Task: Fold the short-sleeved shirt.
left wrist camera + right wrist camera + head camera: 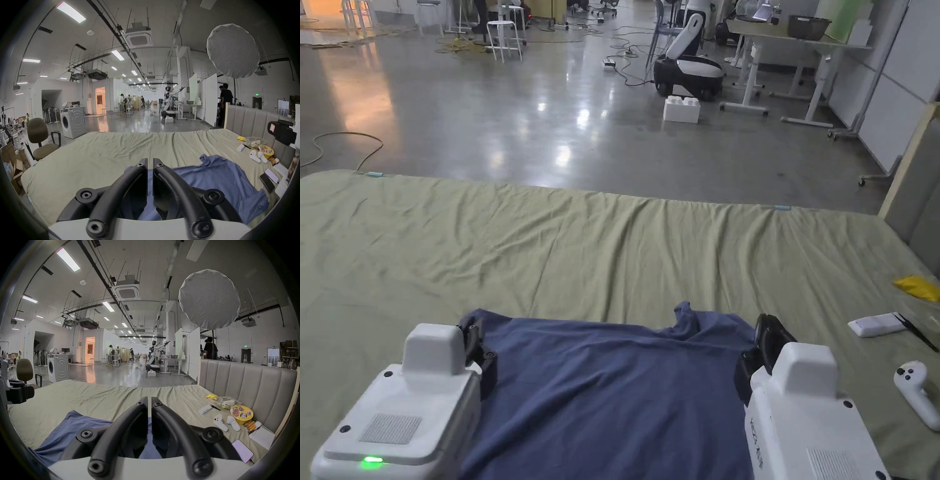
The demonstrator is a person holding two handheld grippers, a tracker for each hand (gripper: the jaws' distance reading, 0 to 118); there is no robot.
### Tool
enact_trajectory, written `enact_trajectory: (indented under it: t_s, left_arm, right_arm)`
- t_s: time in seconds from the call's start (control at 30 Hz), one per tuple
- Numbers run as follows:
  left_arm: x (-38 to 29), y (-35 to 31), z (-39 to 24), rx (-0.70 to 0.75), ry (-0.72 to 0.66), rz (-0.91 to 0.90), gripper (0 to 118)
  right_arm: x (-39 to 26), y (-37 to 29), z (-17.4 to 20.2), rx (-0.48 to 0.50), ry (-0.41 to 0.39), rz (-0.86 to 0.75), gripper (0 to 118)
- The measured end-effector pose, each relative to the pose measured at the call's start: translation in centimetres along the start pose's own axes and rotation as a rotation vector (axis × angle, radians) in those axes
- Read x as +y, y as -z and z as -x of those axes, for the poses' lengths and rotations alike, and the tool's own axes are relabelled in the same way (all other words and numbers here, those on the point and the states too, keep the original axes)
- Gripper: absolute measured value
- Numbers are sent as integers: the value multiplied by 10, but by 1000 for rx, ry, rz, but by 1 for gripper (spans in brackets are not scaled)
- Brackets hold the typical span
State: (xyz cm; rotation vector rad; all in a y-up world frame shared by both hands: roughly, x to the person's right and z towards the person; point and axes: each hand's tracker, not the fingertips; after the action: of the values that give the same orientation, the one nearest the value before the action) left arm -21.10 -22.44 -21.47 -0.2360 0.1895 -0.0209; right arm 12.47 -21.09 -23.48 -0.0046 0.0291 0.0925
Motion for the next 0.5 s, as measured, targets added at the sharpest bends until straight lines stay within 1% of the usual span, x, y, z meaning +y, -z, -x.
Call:
enact_trajectory:
  t_s: [0.1, 0.2, 0.37, 0.4, 0.43, 0.5]
  left_arm:
    - [-14, 1, 22, -22, 29, 137, 6]
    - [-38, -1, 47, -31, 47, 279, 6]
    - [-83, -1, 87, -3, -22, 541, 6]
    - [-92, 0, 94, 17, -36, 579, 8]
    - [-99, 2, 101, 18, -58, 627, 20]
    - [-113, 4, 111, 10, -117, 715, 53]
  right_arm:
    - [-3, 1, -4, 7, 10, 24, 5]
    - [-9, 4, -5, 12, -4, 51, 5]
    - [-22, 9, -4, 31, 10, 124, 5]
    - [-25, 11, -3, 41, 15, 152, 5]
    - [-29, 12, -2, 45, 28, 179, 5]
    - [-34, 12, -1, 50, 21, 188, 4]
